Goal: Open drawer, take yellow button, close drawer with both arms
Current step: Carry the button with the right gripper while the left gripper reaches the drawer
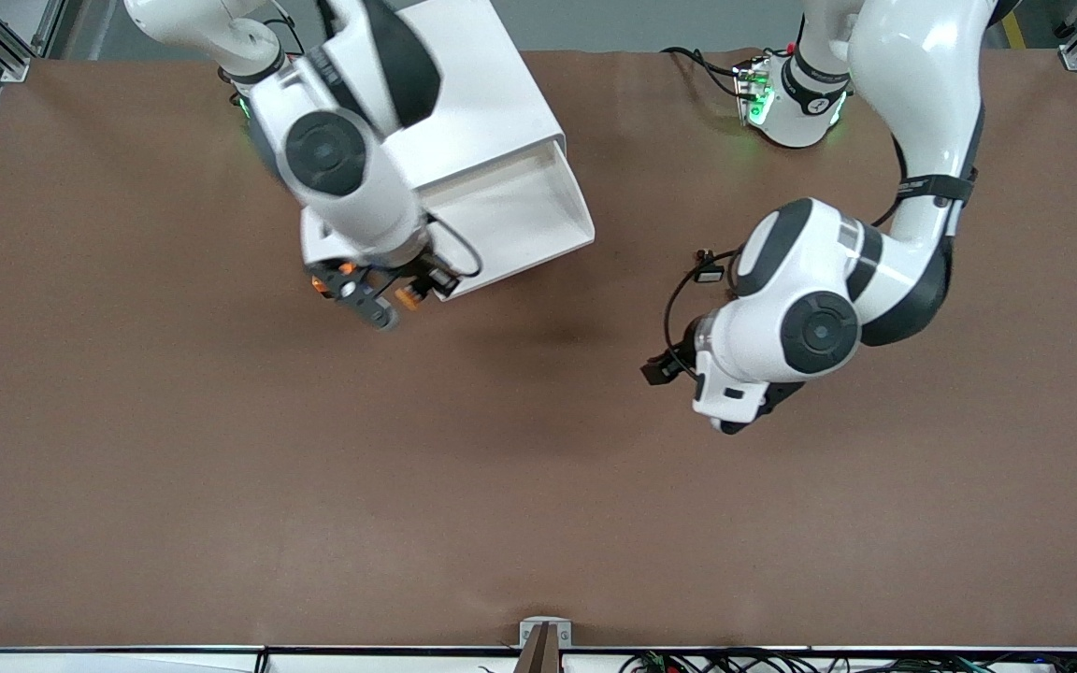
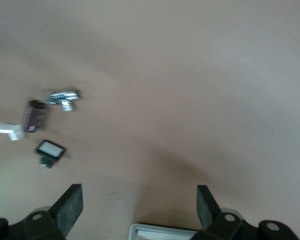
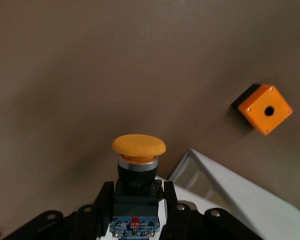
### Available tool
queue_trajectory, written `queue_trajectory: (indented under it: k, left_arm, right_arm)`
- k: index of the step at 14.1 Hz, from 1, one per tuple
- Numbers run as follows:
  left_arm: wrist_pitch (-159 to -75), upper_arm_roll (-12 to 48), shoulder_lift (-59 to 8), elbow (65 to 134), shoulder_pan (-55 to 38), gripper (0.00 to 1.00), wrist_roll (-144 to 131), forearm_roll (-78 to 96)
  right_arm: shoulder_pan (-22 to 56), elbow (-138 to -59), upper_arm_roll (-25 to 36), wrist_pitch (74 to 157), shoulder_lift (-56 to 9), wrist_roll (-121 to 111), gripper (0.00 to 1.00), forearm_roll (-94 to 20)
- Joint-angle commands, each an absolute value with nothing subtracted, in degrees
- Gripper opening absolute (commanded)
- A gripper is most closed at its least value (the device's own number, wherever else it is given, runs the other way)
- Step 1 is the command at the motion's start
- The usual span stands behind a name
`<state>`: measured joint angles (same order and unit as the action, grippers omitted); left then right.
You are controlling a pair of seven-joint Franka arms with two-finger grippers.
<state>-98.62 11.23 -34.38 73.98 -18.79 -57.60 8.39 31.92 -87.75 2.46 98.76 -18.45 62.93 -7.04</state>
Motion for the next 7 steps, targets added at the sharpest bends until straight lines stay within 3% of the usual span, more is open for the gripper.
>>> queue_trajectory:
  k: [1, 7]
  left_arm:
    - [-103.70, 11.87, -34.01, 75.85, -22.74, 1.00, -56.78, 6.42]
    - [-104.33, 11.95, -34.02, 76.90, -31.54, 1.00, -58.09, 6.50]
  right_arm:
    - [24.11, -92.63, 1.49, 99.67, -16.35, 49.44, 0.00, -4.23]
    - [7.93, -97.19, 1.49, 105.71, -16.79, 22.89, 0.00, 0.08]
